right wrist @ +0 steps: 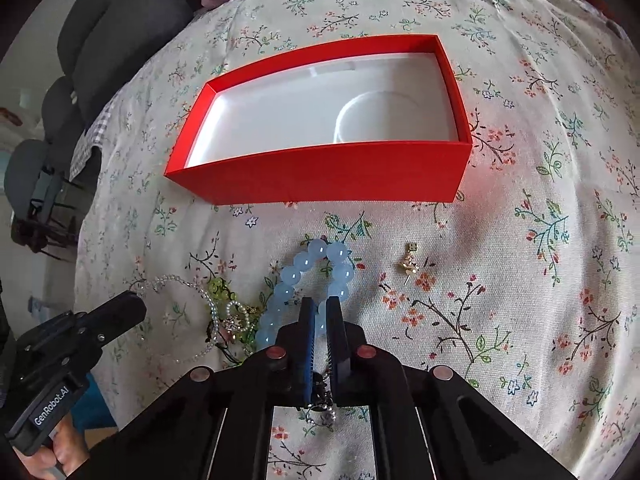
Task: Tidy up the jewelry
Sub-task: 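Grasp the silver bead bracelet with the left gripper while the right grasps the light-blue bead bracelet, then carry both bracelets into the red box and open both grippers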
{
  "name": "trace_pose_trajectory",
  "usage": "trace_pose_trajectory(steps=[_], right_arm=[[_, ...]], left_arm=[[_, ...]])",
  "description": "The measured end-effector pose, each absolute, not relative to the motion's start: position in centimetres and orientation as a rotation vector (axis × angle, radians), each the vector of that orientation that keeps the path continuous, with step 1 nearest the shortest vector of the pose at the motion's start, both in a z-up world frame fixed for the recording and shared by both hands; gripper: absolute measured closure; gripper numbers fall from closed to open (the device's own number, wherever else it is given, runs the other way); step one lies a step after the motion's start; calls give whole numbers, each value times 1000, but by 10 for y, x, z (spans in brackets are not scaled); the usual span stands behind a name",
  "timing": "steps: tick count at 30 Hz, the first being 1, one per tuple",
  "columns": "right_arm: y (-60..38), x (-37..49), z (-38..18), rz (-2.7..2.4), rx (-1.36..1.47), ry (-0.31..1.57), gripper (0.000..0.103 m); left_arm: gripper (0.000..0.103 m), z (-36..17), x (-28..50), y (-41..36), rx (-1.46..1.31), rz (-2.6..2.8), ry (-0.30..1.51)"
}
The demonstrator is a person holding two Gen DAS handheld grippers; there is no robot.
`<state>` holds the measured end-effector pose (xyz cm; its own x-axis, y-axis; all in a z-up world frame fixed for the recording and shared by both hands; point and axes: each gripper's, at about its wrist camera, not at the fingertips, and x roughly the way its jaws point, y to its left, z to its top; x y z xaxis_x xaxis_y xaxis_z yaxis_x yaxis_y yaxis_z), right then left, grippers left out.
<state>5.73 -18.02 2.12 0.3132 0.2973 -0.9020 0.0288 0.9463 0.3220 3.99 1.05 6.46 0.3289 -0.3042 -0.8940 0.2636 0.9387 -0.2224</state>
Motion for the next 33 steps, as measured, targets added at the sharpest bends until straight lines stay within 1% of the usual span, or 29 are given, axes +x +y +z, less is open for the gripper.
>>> trace_pose_trajectory(steps=[4,6,7,10,12,14,15,16,17,21,22,23,24,25,33], right_arm=[[-183,55,28,165,289,1221,98],[-183,57,28,147,280,1212,96],[-183,59,26,134,275,1224,89],[-184,64,16,107,260,1274,86],[-183,66,12,101,255,1277,81],[-179,67,10,107,252,1280,71],[-177,68,11,110,249,1278,68],[-174,68,11,118,246,1274,59],[-171,68,11,126,244,1270,56],[-159,70,8,99,202,1239,57],[-155,70,8,91,190,1229,59],[-153,69,8,84,173,1220,75],[-152,69,6,65,137,1219,86],[-151,69,4,60,123,1217,91],[-160,65,19,105,251,1195,92]], left_arm=[[98,66,40,12,-44,-371,1174],[98,65,40,11,-44,-370,1177],[98,65,40,11,-42,-370,1178],[98,64,40,11,-42,-370,1182],[98,63,41,10,-41,-370,1184],[98,63,41,10,-40,-370,1185],[98,62,41,9,-40,-369,1185],[98,62,41,9,-39,-368,1186],[98,62,41,9,-38,-367,1186],[98,59,41,8,-22,-354,1184],[98,58,42,7,-14,-350,1184],[98,57,42,7,-9,-348,1184],[98,57,42,6,-3,-347,1183],[98,57,42,5,0,-350,1181],[98,78,40,1,-2,-378,1126]])
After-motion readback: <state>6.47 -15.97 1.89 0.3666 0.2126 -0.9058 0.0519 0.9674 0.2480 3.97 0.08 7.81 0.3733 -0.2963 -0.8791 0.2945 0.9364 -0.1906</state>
